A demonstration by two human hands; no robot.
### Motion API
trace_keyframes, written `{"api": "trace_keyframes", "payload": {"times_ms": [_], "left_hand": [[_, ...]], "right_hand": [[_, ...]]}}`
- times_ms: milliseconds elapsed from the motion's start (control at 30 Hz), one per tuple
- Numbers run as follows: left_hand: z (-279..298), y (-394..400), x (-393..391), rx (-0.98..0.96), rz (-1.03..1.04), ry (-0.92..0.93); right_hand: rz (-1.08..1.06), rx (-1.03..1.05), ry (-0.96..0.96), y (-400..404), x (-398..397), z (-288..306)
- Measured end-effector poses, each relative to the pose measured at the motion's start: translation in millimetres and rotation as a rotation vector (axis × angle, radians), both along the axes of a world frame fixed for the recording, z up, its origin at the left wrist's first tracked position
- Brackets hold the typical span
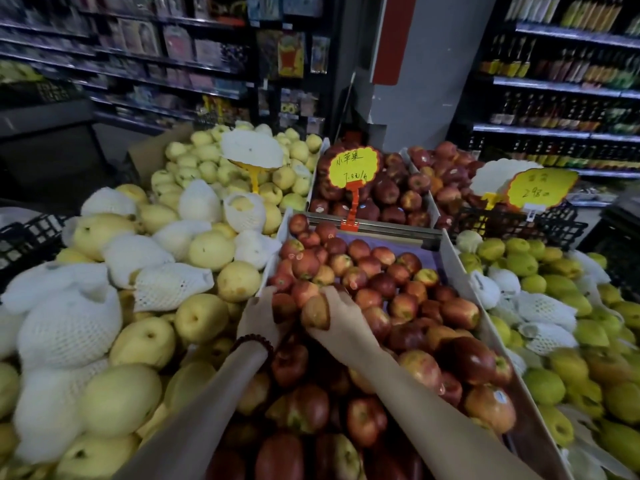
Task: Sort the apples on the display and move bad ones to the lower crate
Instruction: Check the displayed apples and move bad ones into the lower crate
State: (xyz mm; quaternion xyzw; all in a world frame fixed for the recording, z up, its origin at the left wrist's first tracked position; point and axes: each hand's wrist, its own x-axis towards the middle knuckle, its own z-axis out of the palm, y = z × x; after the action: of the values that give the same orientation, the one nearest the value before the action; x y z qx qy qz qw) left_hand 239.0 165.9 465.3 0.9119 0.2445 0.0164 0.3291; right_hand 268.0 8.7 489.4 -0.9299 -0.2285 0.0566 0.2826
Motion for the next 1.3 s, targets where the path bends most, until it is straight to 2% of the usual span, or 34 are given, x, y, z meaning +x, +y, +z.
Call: {"api": "trace_keyframes", "payload": {"times_ms": [100, 133, 267, 367, 533, 633, 667, 767, 833, 1000, 1300], "left_hand": [[-4.2, 0.4, 0.0, 0.034, -0.117, 0.022], [-6.4, 0.8, 0.9, 0.038, -0.149, 0.045], [-5.3, -3.1, 2.3, 0.031, -0.182, 0.06], [2.2, -8.1, -0.2, 0.029, -0.128, -0.011], [40.3, -35.8, -16.6, -0.037, -0.05, -0.187], [67.2, -62.9, -36.4, -0.16, -0.016, -0.261], [75.5, -72.4, -45.1, -0.213, -0.016, -0.272], [85.3, -97.4, -78.3, -0.352, -0.033, -0.305], [82.7, -113.8, -109.9, -0.476, -0.034, -0.338], [35.6, -154.5, -192.8, -0.733, -0.101, -0.35], [-104.9, -190.1, -301.2, -0.632, -0.244, -0.336]], "right_hand": [[0.098, -0.334, -0.034, 7.1, -3.0, -8.4], [0.115, -0.389, -0.068, 7.4, -5.0, -9.7], [0.092, -0.384, -0.11, -0.9, -7.9, -9.7], [0.079, -0.24, -0.13, -14.6, -11.7, 2.4], [-0.015, 0.158, -0.206, -39.0, -25.6, 28.4], [-0.061, 0.294, -0.268, -53.2, -37.9, 43.0], [-0.087, 0.353, -0.241, -58.3, -43.4, 47.3], [-0.182, 0.648, 0.012, -79.3, -65.3, 54.4], [-0.192, 0.787, 0.092, -99.8, -87.9, 51.4], [-0.147, 0.946, 0.181, -148.0, -169.0, 17.2], [0.0, 0.967, 0.237, -193.4, -278.7, -122.6]]}}
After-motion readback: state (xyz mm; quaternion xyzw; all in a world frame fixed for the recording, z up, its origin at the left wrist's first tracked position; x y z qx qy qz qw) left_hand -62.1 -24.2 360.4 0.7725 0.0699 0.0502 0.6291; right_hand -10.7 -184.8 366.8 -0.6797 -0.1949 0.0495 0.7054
